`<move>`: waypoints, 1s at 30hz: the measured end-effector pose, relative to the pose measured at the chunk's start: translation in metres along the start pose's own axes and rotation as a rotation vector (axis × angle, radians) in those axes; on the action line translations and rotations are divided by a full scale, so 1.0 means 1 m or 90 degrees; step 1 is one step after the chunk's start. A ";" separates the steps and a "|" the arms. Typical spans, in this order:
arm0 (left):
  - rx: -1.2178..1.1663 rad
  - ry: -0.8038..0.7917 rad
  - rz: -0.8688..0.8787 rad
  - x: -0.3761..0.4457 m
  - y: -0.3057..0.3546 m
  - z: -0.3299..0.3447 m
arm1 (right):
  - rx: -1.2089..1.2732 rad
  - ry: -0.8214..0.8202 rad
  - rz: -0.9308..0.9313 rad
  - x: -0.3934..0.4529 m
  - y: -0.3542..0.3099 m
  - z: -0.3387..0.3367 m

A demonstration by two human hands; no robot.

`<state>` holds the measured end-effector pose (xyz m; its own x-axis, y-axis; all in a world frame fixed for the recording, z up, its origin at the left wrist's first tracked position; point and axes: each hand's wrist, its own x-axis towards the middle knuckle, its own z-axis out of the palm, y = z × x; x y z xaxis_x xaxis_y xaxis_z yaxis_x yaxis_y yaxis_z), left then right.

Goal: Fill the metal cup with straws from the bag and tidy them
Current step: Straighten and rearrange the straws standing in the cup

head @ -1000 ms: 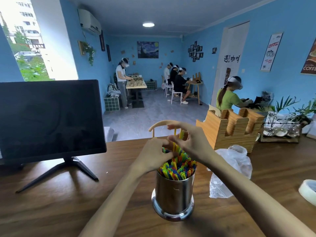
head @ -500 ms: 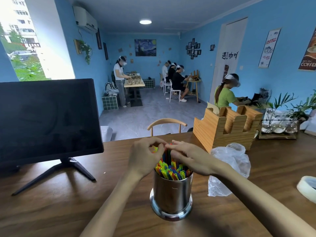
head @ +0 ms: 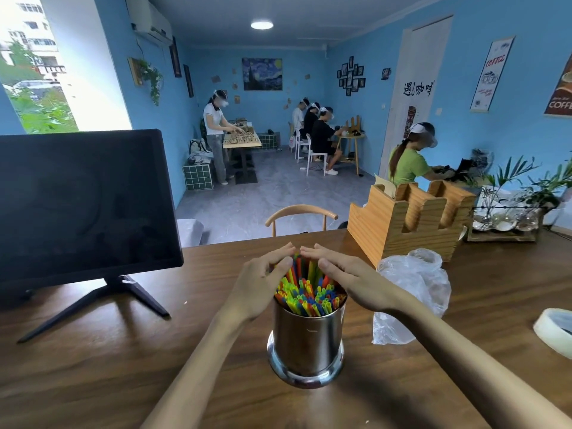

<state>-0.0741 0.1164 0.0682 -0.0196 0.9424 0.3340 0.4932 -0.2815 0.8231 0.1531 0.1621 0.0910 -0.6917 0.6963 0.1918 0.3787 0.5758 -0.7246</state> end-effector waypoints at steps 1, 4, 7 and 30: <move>-0.002 0.019 0.008 -0.002 0.002 0.001 | 0.037 0.014 0.001 -0.001 0.000 0.000; -0.004 0.092 0.071 -0.013 0.010 0.003 | 0.160 0.104 0.012 -0.005 0.003 0.002; 0.008 0.032 0.104 -0.030 0.015 0.010 | 0.185 0.104 0.008 -0.011 0.010 0.010; 0.075 0.263 0.175 -0.038 0.008 0.046 | 0.219 0.188 0.069 0.031 0.020 -0.004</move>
<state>-0.0292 0.0871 0.0410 -0.2056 0.6802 0.7036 0.6232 -0.4634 0.6300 0.1415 0.1970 0.0849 -0.4351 0.8659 0.2468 0.1785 0.3516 -0.9190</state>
